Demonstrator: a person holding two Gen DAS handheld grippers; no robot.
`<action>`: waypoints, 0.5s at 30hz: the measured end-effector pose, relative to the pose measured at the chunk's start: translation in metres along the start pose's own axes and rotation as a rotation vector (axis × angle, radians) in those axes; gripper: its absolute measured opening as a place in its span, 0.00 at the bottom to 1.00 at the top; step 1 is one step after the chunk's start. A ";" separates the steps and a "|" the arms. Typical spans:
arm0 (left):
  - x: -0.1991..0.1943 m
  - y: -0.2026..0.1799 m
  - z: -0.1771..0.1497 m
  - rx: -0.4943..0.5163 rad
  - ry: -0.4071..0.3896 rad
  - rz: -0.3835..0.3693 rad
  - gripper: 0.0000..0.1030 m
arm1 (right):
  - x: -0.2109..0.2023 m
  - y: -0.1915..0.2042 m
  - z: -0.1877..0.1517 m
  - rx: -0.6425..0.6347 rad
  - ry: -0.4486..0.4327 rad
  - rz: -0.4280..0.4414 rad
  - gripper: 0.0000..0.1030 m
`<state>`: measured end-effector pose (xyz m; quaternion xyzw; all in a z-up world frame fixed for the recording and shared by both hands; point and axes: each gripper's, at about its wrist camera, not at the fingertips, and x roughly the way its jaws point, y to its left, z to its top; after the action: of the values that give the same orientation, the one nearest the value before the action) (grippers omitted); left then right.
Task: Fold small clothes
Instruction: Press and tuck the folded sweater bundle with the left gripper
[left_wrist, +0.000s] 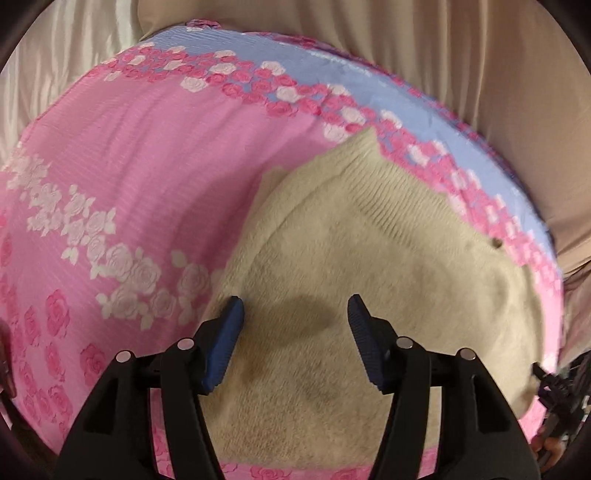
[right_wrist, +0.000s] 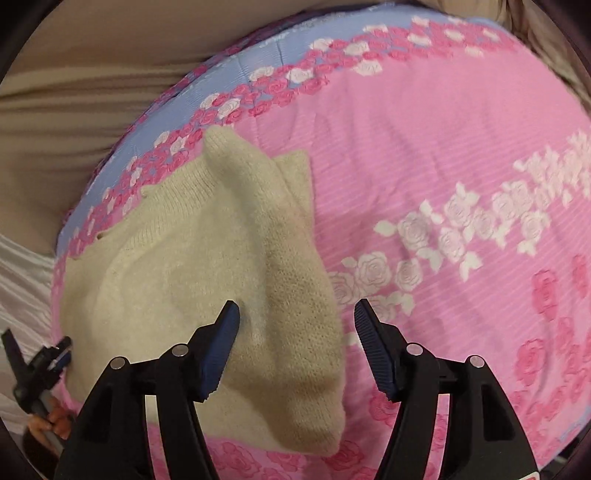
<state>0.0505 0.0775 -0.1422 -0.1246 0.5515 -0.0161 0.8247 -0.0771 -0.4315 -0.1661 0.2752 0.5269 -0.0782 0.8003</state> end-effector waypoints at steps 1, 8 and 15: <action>0.001 -0.001 -0.003 -0.001 -0.003 0.013 0.55 | 0.006 0.003 0.001 -0.005 0.021 0.011 0.63; 0.013 0.016 -0.006 -0.076 0.001 0.090 0.48 | -0.010 0.035 -0.003 -0.155 -0.074 -0.097 0.63; -0.035 0.026 -0.014 -0.067 -0.048 0.074 0.56 | -0.046 0.088 -0.017 -0.350 -0.221 -0.171 0.70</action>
<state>0.0214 0.1063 -0.1212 -0.1320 0.5361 0.0361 0.8330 -0.0745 -0.3565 -0.0986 0.0762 0.4630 -0.0827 0.8792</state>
